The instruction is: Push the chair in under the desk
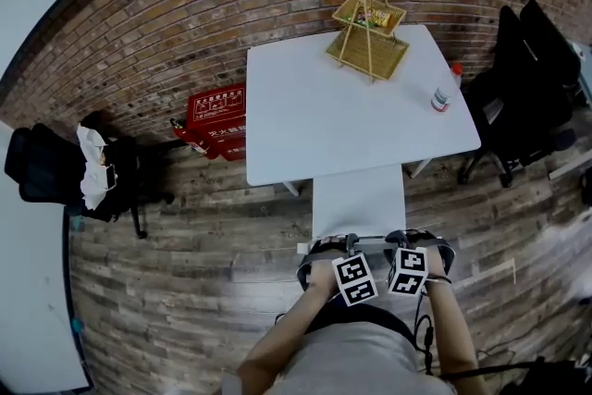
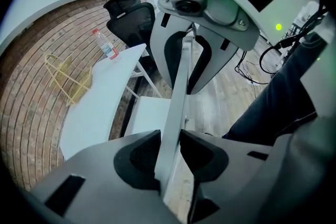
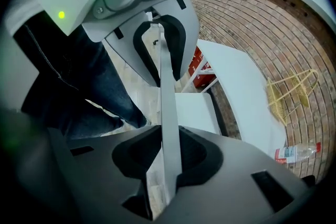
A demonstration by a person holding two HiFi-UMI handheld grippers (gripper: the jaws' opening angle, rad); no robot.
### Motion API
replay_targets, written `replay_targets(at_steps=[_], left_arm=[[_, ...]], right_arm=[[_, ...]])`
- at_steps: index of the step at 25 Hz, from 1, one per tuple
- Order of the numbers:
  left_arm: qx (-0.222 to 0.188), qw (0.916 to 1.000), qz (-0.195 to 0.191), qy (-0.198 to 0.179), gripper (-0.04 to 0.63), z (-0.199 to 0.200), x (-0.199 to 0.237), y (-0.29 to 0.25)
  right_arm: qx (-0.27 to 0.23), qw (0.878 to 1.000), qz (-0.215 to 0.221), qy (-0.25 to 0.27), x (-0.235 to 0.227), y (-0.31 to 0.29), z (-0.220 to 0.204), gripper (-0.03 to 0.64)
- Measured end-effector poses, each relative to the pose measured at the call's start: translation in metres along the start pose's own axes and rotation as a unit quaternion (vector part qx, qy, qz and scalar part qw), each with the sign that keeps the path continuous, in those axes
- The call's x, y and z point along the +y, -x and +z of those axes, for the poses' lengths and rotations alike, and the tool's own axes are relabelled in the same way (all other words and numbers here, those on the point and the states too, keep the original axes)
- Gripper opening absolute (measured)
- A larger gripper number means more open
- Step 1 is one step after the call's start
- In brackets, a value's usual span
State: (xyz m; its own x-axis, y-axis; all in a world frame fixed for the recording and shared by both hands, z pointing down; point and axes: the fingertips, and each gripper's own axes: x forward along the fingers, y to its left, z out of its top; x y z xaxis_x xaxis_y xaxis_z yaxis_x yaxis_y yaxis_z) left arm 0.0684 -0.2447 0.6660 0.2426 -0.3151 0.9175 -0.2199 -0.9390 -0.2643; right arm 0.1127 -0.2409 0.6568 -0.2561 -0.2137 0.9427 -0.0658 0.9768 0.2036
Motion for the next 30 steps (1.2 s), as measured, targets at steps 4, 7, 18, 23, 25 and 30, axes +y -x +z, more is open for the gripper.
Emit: replay_targets(at_steps=[4,7,18,23,25,30], left_arm=[[-0.002,1.0000,-0.004,-0.001,0.124,0.002,0.029,-0.008],[-0.004,1.0000,-0.002,-0.002,0.124,0.003,0.049,-0.013],[-0.006,0.9999,0.008,0.005,0.124,0.017,0.105,-0.031],[0.001,0.9998,0.011,0.018,0.126,0.022,0.124,-0.039],[0.003,0.9997,0.011,0.023,0.127,0.024,0.131,-0.042],[0.011,0.9992,0.015,0.035,0.127,0.031,0.153,-0.050]], right_arm=[[0.005,1.000,0.003,0.003,-0.028,-0.006,0.003,0.095],[0.008,1.000,0.000,0.007,-0.049,-0.011,0.005,0.095],[0.017,1.000,-0.005,0.014,-0.109,-0.025,-0.004,0.098],[0.017,0.999,-0.003,0.029,-0.131,-0.031,-0.009,0.097],[0.011,0.999,0.004,0.034,-0.138,-0.032,-0.010,0.097],[0.000,0.998,0.021,0.052,-0.162,-0.033,-0.009,0.097]])
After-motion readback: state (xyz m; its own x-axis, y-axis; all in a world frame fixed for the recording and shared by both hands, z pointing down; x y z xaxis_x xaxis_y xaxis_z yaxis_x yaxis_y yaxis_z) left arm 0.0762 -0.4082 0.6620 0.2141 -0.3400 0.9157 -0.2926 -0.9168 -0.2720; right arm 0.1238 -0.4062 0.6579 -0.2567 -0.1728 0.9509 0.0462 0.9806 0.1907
